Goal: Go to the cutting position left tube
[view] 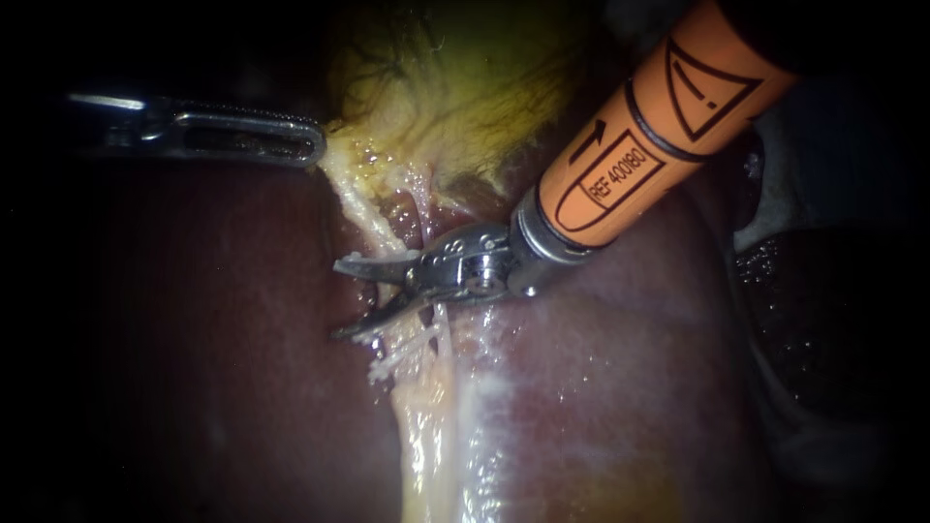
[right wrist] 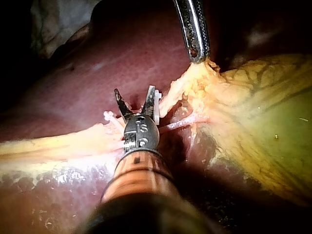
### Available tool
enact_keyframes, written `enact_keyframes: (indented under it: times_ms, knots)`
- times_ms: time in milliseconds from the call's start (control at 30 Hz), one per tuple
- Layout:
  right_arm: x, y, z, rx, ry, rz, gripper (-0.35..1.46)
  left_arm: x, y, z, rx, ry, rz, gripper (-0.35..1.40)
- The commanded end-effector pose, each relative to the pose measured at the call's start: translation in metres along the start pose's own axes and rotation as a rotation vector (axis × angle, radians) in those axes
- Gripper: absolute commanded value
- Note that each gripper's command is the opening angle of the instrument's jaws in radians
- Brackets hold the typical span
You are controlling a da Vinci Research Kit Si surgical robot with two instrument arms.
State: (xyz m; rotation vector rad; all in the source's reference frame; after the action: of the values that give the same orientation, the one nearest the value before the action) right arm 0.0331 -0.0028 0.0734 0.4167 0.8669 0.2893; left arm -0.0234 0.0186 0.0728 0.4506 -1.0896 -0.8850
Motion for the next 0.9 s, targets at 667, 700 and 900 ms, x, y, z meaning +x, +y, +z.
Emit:
enact_keyframes:
  times_ms: [667,700,900]
  knots:
    - [0.0018,-0.0004,-0.0073,0.357,0.085,0.12,1.0,0.0,0.0,0.0,0.0,0.0,0.0,-0.35]
    - [0.0015,0.0,-0.0074,0.374,0.087,0.139,1.0,0.0,0.0,0.0,0.0,0.0,0.0,-0.35]
    - [-0.0009,0.0023,-0.0077,0.457,0.096,0.236,1.0,0.0,0.0,0.0,0.0,0.0,0.0,-0.35]
